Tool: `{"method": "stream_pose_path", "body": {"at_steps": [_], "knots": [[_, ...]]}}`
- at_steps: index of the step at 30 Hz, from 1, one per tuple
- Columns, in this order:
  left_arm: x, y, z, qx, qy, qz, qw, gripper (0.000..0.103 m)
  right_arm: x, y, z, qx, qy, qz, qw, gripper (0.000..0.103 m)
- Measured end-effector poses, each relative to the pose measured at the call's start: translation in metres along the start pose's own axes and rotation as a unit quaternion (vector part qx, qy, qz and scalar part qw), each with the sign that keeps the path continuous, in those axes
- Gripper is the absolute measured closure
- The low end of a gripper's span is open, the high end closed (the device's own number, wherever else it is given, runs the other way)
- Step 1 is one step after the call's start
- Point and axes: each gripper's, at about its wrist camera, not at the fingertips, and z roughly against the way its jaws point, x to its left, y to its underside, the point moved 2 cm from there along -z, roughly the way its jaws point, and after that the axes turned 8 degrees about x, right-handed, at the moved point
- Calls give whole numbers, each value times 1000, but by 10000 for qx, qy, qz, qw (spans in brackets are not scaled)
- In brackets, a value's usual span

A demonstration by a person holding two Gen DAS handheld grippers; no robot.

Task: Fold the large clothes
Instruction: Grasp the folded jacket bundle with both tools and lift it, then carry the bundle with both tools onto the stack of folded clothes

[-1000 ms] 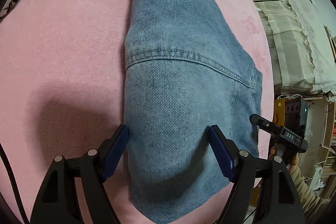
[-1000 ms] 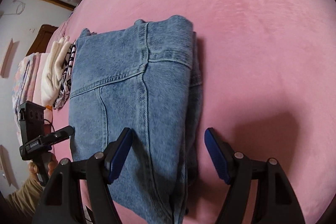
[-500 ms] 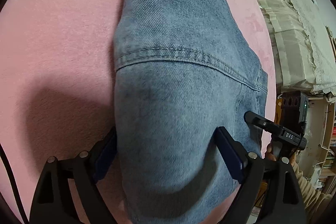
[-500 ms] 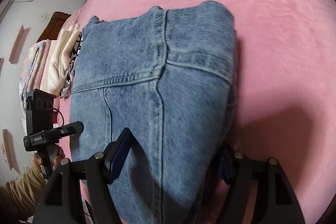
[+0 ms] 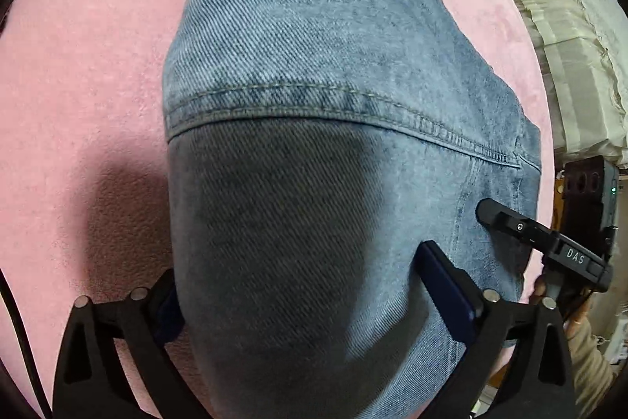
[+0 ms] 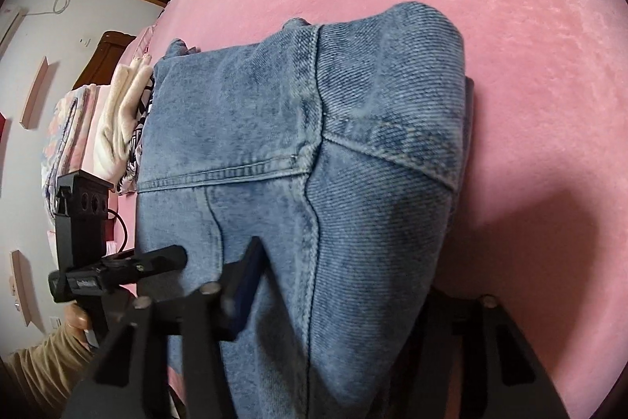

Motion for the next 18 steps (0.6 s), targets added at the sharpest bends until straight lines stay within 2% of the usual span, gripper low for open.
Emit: {"method": "stream_pose_path", "body": {"at_steps": [4, 11, 15, 18], "knots": [[-5, 5, 6, -163, -87, 40, 9998, 20, 5, 3, 7, -54, 28, 19, 10000, 75], [-24, 11, 28, -396, -185, -12, 9990, 46, 27, 10, 20, -229, 341, 251, 9988, 82], [-39, 17, 42, -520, -339, -283, 9977, 53, 46, 18, 31, -377, 512, 360, 9973, 84], [-43, 20, 52, -535, -292, -425, 9972, 56, 58, 26, 38, -465, 615, 363, 9964, 84]]}}
